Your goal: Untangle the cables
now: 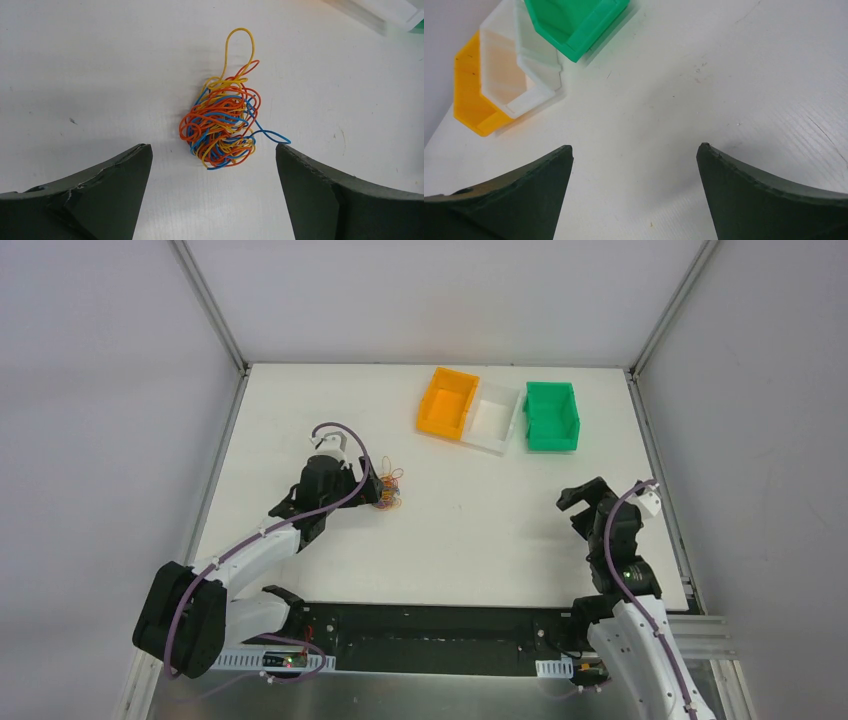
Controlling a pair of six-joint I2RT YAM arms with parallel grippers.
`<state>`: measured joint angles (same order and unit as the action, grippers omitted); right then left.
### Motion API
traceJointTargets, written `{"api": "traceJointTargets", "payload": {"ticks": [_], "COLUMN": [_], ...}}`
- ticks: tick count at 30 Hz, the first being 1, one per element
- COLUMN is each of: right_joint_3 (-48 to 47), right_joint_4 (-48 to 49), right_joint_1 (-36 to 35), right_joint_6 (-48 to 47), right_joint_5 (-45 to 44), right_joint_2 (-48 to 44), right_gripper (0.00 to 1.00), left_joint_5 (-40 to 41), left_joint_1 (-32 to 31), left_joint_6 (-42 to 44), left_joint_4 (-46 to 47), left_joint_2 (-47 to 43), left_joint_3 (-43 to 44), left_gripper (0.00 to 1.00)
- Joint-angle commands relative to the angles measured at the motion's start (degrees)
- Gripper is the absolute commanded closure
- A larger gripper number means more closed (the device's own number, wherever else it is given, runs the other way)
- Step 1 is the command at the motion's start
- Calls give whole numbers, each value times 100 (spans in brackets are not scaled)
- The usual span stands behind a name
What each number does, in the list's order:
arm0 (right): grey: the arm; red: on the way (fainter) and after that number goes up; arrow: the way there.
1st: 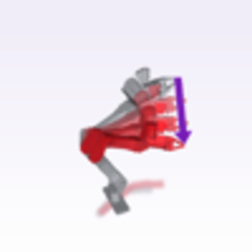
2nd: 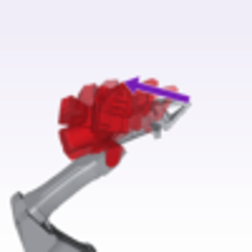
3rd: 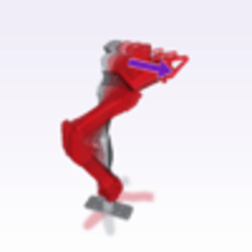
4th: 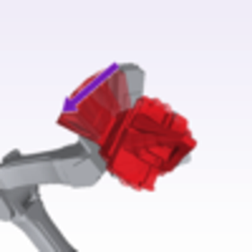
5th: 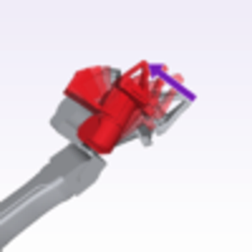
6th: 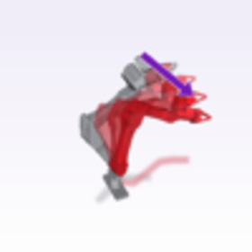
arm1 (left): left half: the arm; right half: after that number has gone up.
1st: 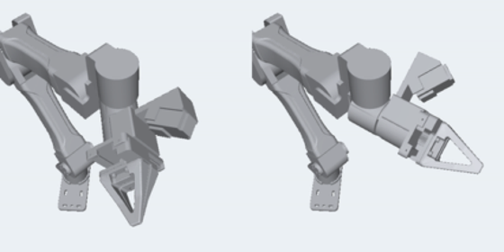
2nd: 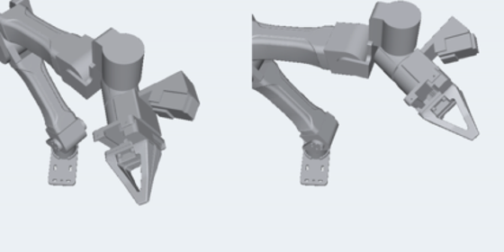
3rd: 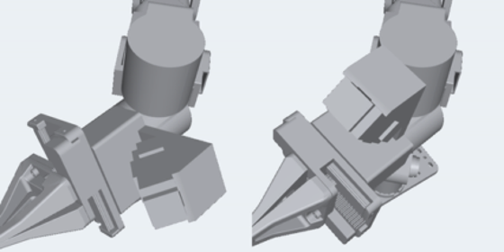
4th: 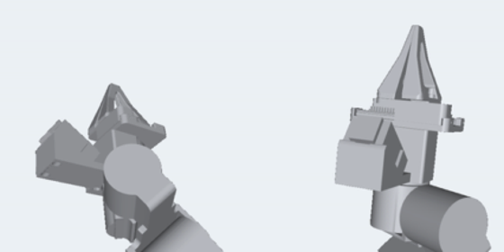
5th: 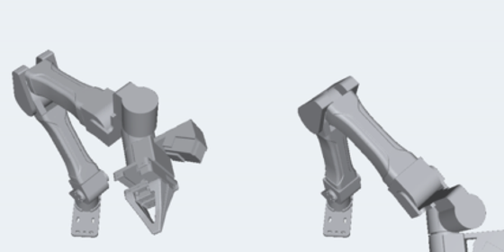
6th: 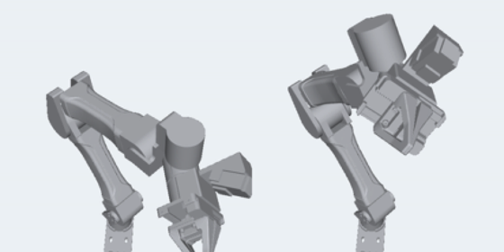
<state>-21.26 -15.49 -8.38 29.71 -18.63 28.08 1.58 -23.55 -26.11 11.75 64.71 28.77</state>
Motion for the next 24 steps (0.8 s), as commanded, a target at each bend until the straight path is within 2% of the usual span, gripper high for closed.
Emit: {"api": "traceJointTargets", "payload": {"ticks": [1, 5, 8, 14, 17, 19, 24], "right_joint_3": [-14, 18, 20, 103, 143, 140, 52], "right_joint_4": [-35, 45, 39, 222, 431, 551, 702], "right_joint_1": [9, 13, 10, 12, 12, 4, 3], "right_joint_6": [301, 256, 190, 61, 27, -1, -28], "right_joint_5": [-97, 200, 47, 411, 670, 863, 1160], "right_joint_2": [-91, -112, -113, -121, -28, 104, 498], "right_gripper": [1, 1, 1, 1, 1, 1, 1], "left_joint_5": [-145, -539, -484, -1105, -1126, -1060, -1174], "left_joint_1": [17, 17, 26, 21, 22, 32, 35], "left_joint_6": [98, 159, 110, 149, 107, 81, 87], "left_joint_4": [163, -110, -259, -256, -494, -702, -665], "left_joint_2": [4, 470, 718, 957, 1263, 1532, 1716], "left_joint_3": [76, 305, 417, 668, 974, 1176, 1275], "left_gripper": [1, 3, 6, 28, 34, 42, 54]}}
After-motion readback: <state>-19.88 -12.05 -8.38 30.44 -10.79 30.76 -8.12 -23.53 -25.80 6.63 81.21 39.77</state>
